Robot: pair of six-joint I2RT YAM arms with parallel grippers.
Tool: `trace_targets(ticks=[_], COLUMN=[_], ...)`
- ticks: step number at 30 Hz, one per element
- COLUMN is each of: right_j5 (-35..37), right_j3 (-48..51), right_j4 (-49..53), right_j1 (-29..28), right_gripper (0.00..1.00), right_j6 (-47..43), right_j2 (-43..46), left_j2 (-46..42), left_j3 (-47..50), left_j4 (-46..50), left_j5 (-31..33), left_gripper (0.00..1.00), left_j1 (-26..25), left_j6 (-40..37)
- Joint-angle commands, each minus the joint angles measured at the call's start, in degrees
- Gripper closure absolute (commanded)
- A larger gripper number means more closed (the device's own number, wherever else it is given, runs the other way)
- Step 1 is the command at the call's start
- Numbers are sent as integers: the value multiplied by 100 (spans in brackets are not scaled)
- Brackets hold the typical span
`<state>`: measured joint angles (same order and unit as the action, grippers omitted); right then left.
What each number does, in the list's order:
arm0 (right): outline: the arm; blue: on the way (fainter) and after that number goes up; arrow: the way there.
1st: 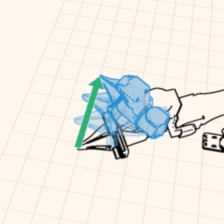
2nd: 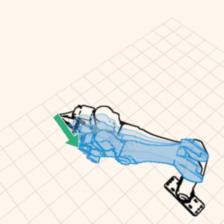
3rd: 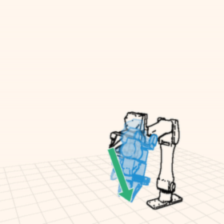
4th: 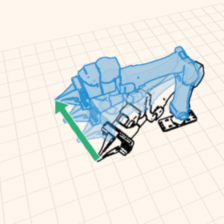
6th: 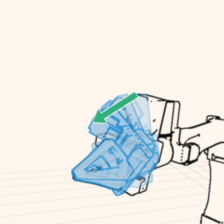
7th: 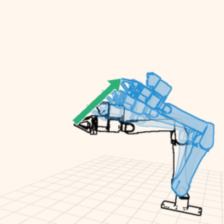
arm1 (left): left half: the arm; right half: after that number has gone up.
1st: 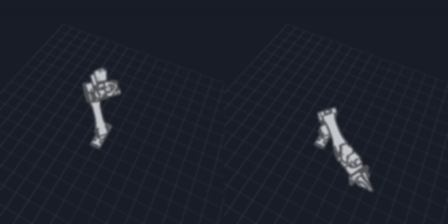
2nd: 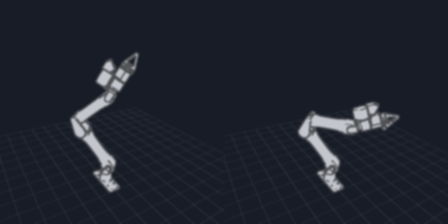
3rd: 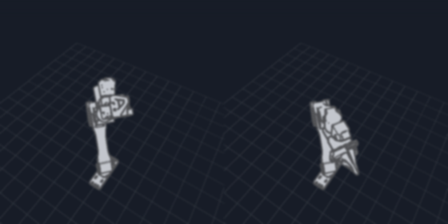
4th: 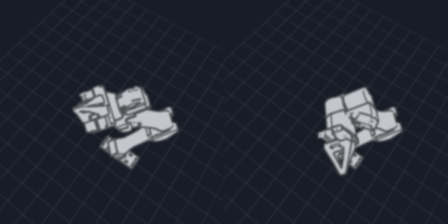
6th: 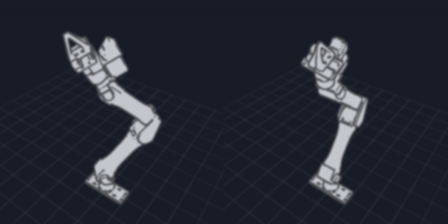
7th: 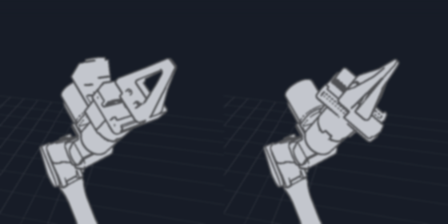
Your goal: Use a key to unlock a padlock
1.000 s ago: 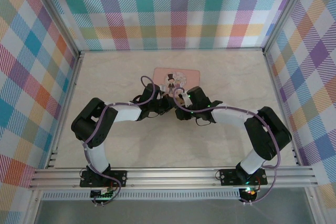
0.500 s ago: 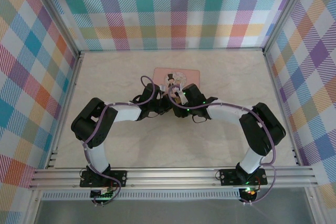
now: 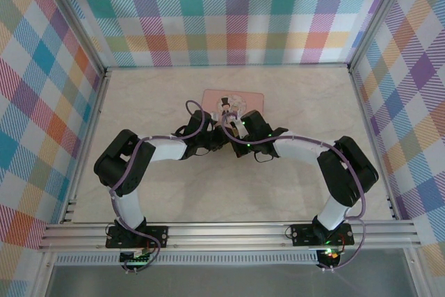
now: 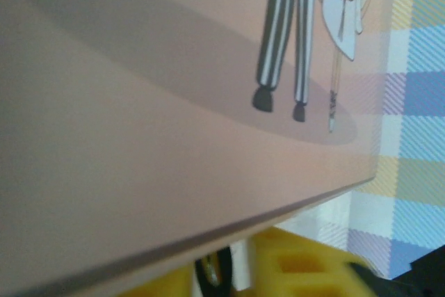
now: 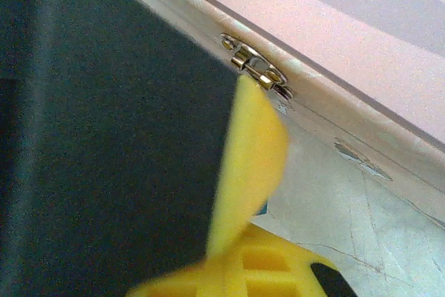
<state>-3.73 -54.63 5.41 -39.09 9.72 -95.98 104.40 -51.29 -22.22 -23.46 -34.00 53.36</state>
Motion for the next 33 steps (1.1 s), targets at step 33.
trace_targets(ticks=[33], right_j5=[-210], right_j3=[-433], right_j4=[-5], right_j1=[-93], right_gripper=[100], right_j6=[-1682], right_j2=[-692], left_j2=[-1780], left_j3=[456], left_j4=[1587], left_j5=[1225], left_gripper=[45], left_j1=[1095], left_j6=[-94])
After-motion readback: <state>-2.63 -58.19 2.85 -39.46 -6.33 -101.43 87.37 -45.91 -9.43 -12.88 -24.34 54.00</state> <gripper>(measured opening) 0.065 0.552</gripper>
